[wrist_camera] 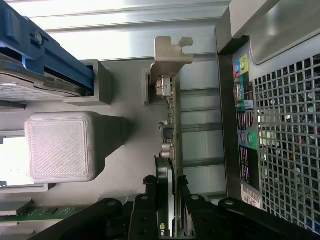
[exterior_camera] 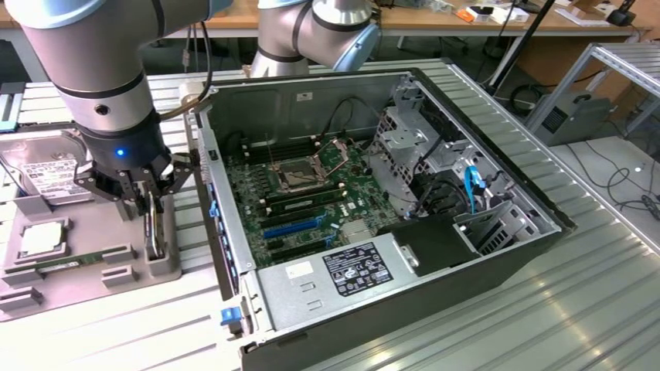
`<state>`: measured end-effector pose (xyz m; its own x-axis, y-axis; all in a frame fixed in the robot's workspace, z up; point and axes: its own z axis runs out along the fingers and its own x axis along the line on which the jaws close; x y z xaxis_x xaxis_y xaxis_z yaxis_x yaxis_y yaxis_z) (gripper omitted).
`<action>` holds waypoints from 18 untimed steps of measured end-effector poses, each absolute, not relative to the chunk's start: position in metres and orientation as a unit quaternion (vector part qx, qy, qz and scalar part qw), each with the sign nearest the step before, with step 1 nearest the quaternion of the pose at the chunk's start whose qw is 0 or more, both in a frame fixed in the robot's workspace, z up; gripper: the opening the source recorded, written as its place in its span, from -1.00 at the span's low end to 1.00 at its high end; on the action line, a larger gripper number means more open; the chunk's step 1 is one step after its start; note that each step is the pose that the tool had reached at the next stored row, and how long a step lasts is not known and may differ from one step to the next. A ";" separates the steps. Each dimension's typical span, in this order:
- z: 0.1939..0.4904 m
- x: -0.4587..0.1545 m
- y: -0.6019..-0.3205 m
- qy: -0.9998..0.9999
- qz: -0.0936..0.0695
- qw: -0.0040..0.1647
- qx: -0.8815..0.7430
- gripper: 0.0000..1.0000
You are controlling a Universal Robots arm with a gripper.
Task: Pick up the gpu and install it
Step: 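Pick up the gpu and move the gpu toward the slot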
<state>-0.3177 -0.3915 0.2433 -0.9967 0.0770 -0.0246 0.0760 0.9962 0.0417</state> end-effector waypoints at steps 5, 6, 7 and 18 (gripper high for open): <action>0.243 -0.318 -0.392 0.999 0.020 0.013 0.038 -0.47; 0.243 -0.318 -0.392 0.999 0.020 0.013 0.038 -0.47; 0.243 -0.318 -0.392 0.999 0.020 0.013 0.038 -0.47; 0.253 -0.318 -0.392 0.999 0.020 0.013 0.038 -0.47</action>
<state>-0.3177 -0.3915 0.2529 -0.9967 0.0770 -0.0246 0.0760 0.9962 0.0418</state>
